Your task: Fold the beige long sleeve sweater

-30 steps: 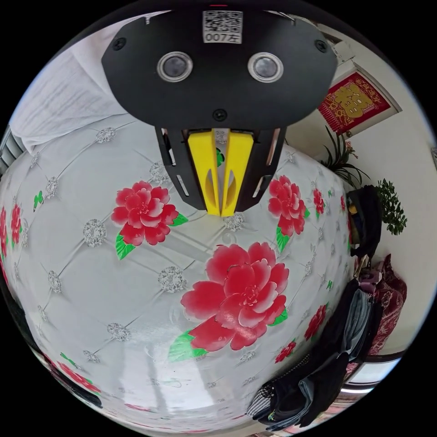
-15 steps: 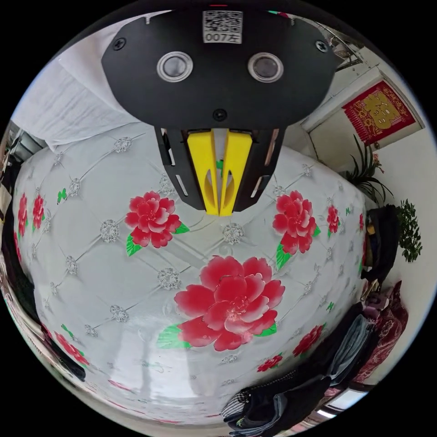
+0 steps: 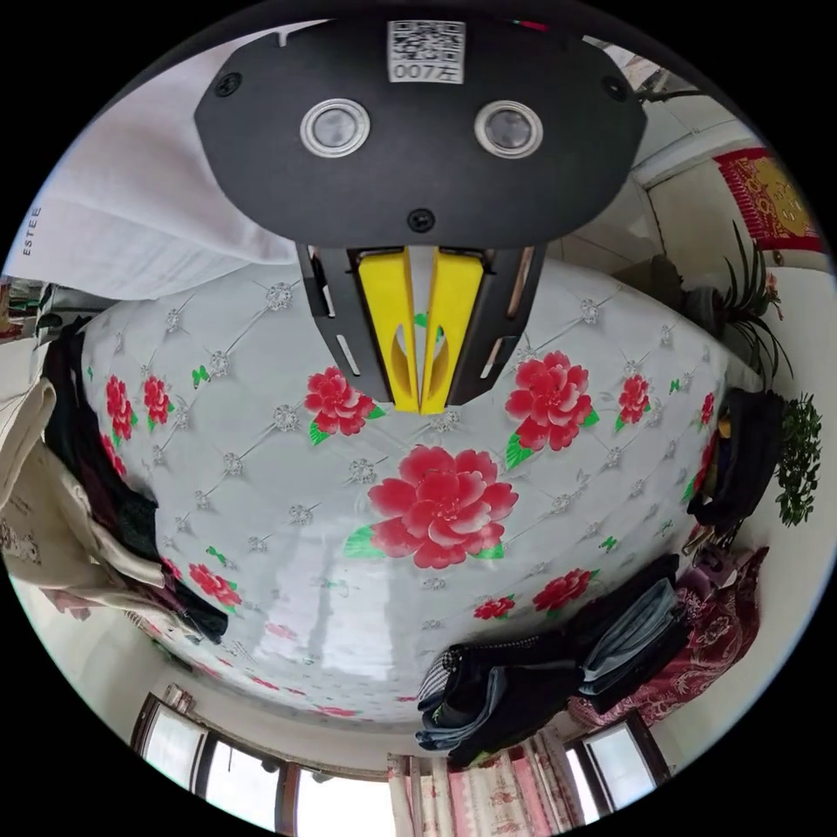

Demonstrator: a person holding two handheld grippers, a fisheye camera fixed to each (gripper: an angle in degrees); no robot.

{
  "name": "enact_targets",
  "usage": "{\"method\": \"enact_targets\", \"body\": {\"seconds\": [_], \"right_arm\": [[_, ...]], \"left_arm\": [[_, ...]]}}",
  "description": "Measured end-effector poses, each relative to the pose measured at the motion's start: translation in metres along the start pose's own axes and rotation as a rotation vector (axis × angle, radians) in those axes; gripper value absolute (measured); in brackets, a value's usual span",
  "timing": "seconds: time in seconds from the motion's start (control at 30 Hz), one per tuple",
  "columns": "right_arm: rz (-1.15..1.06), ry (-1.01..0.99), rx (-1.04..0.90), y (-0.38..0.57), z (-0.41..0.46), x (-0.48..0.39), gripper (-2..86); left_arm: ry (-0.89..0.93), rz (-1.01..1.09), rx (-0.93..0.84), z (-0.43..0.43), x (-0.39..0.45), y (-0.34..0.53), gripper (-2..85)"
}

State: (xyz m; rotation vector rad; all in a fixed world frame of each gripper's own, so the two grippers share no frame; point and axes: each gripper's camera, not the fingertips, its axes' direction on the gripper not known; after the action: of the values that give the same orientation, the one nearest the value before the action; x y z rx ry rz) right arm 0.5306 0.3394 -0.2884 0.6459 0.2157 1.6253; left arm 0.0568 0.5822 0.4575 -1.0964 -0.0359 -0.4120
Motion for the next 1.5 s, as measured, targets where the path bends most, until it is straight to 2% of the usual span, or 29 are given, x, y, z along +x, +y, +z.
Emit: {"method": "enact_targets", "body": {"seconds": [0.13,0.23,0.3,0.33,0.4,0.5,0.67,0.83,0.9,1.0,1.17,1.27,1.37,1.43,1.5], "right_arm": [[-0.057,-0.333,0.277,-0.055,-0.092,-0.087,3.7],[-0.127,-0.581,0.441,-0.072,-0.147,-0.149,3.4],[-0.171,-0.728,0.512,-0.074,-0.165,-0.182,3.3],[-0.215,-0.846,0.504,-0.076,-0.169,-0.205,3.2],[-0.250,-0.951,0.461,-0.076,-0.168,-0.244,3.1],[-0.336,-0.904,0.343,-0.063,-0.162,-0.322,3.0],[-0.379,-0.962,0.057,-0.012,-0.098,-0.402,2.7],[-0.348,-1.077,-0.219,0.064,-0.013,-0.437,2.4],[-0.326,-1.139,-0.279,0.082,0.007,-0.443,2.4],[-0.362,-1.166,-0.324,0.099,0.022,-0.459,2.4],[-0.363,-1.060,-0.341,0.106,0.040,-0.475,2.7],[-0.358,-1.029,-0.354,0.107,0.051,-0.474,2.7],[-0.362,-1.021,-0.355,0.115,0.053,-0.472,2.6],[-0.396,-1.004,-0.363,0.125,0.052,-0.480,2.5],[-0.424,-1.012,-0.383,0.132,0.055,-0.489,2.5]], "left_arm": [[0.076,0.020,0.136,-0.043,-0.023,0.013,0.5],[0.180,0.036,0.235,-0.073,-0.044,0.028,4.8],[0.280,0.064,0.301,-0.093,-0.061,0.040,8.0],[0.304,0.074,0.316,-0.097,-0.064,0.043,8.8],[0.386,0.112,0.347,-0.110,-0.073,0.049,11.4],[0.545,0.215,0.424,-0.147,-0.089,0.056,15.5],[0.628,0.252,0.588,-0.194,-0.137,0.061,18.2],[0.623,0.293,0.602,-0.208,-0.195,0.049,21.7],[0.615,0.362,0.540,-0.207,-0.214,0.031,23.1],[0.658,0.428,0.491,-0.205,-0.232,0.010,23.1],[0.824,0.545,0.387,-0.191,-0.242,-0.020,19.4],[0.843,0.493,0.486,-0.205,-0.282,-0.023,19.6],[0.955,0.385,0.549,-0.203,-0.348,-0.041,20.5],[0.996,0.359,0.554,-0.200,-0.367,-0.063,21.3],[1.029,0.426,0.535,-0.199,-0.353,-0.098,23.0]]}}
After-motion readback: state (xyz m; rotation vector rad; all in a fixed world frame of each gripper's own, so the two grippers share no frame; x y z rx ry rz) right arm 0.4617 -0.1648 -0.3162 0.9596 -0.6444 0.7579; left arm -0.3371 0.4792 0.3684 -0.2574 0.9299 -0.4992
